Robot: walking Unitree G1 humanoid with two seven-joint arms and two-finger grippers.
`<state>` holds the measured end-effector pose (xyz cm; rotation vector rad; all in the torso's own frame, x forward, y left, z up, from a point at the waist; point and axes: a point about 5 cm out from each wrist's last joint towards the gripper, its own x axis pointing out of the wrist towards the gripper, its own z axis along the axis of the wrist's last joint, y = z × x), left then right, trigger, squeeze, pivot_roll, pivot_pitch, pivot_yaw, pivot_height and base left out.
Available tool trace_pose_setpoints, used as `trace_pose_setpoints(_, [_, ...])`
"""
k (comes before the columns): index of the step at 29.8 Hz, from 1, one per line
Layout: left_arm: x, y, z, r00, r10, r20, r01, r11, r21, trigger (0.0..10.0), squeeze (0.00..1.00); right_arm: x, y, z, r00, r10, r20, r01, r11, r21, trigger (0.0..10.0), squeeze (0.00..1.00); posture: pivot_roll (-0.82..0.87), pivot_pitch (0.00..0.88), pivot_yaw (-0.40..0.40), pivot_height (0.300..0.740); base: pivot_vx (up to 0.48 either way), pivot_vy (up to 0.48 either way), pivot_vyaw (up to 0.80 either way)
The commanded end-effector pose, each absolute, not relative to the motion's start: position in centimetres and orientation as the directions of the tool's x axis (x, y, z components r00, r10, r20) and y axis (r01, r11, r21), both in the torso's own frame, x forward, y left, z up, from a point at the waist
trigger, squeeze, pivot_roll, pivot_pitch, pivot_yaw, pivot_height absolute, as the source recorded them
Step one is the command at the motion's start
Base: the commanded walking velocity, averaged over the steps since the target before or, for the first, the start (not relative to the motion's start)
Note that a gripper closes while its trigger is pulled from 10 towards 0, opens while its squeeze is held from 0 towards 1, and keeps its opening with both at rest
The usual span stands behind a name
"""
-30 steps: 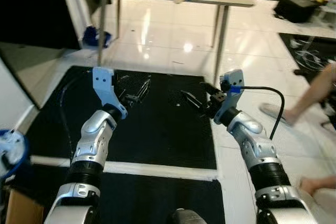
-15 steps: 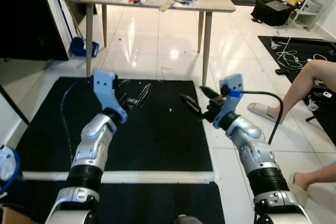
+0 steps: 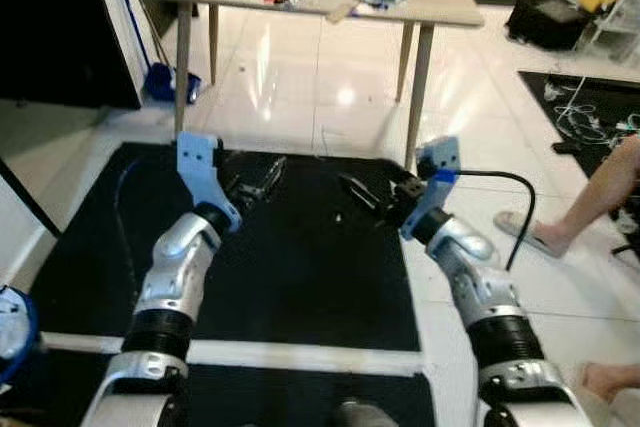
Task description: Picking trash to rubbish bin
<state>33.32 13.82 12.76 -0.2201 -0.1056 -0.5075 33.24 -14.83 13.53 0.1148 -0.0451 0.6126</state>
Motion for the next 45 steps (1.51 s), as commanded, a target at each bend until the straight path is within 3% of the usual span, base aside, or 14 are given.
trace_pose_setpoints(1, [33.35, 13.36, 12.76, 0.86, -0.488, 0.149, 0.509, 0.842, -0.179, 10.0, 0.0, 33.17, -15.63, 13.34, 0.83, 0.554, 0.056, -0.557, 0.826, 0.09, 10.0, 0.0, -0.05, 0.0, -0.008, 0.74, 0.435, 0.0, -0.8])
trace_pose_setpoints(7, [33.35, 13.35, 12.78, 0.859, -0.489, 0.15, 0.51, 0.841, -0.179, 10.0, 0.0, 33.19, -15.65, 13.38, 0.832, 0.551, 0.066, -0.554, 0.827, 0.095, 10.0, 0.0, -0.05, 0.0, -0.008, 0.74, 0.436, 0.0, -0.8])
trace_pose_setpoints(45, [33.34, 13.31, 12.73, 0.857, -0.493, 0.149, 0.514, 0.841, -0.172, 10.0, 0.0, 33.12, -15.73, 13.45, 0.833, 0.548, 0.083, -0.553, 0.828, 0.088, 10.0, 0.0, -0.05, 0.0, -0.008, 0.74, 0.437, 0.0, 0.0])
